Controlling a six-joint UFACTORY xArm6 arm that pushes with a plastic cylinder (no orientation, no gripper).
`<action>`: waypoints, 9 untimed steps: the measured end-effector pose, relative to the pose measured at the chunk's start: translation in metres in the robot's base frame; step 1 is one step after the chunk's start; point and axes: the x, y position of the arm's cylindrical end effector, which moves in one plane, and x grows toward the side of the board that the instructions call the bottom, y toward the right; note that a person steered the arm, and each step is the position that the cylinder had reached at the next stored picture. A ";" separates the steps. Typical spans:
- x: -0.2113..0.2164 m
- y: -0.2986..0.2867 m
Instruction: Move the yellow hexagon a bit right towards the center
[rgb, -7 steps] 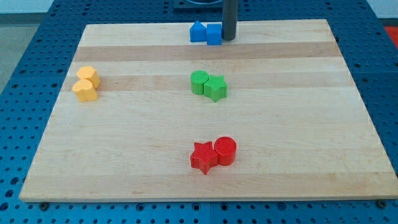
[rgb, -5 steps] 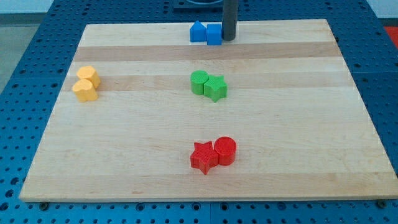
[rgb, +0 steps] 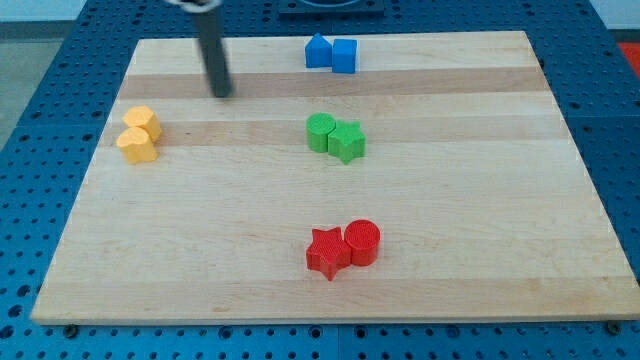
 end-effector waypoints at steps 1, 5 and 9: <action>0.004 -0.087; 0.068 -0.052; 0.058 0.008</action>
